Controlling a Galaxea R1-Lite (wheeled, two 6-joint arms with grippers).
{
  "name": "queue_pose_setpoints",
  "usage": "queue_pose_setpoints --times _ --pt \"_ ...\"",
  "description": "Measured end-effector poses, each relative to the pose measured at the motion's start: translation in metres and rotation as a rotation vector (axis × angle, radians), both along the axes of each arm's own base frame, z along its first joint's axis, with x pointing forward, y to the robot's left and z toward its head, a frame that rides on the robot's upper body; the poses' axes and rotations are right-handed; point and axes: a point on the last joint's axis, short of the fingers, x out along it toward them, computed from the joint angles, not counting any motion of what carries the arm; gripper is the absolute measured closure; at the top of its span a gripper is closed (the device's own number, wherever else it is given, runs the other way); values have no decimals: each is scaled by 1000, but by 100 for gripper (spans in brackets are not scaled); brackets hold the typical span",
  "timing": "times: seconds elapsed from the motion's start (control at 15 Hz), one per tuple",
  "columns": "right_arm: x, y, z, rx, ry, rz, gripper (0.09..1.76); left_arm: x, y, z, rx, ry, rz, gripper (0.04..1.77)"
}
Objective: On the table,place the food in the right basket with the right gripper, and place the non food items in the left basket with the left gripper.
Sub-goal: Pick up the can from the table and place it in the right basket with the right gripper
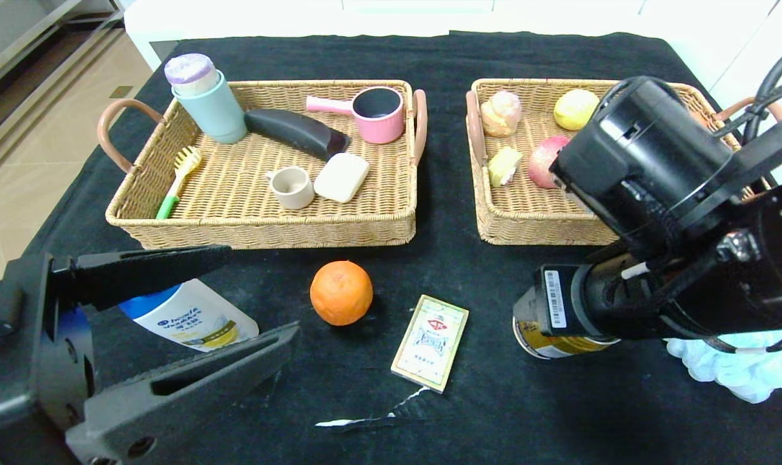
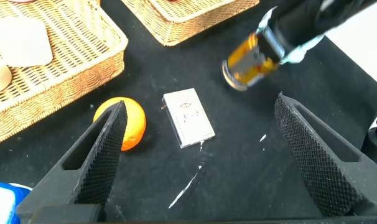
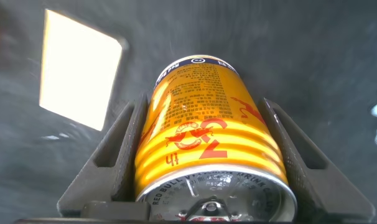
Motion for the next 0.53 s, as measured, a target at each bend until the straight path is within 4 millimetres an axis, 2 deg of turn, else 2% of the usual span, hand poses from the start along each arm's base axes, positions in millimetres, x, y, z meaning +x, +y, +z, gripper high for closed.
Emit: queue_pose_setpoints --times 0.33,0.53 --pt "5 -13 40 47 -147 -15 62 0 0 0 -1 -1 0 9" --pt "11 -20 55 66 -214 -35 62 0 0 1 -2 -2 -1 9"
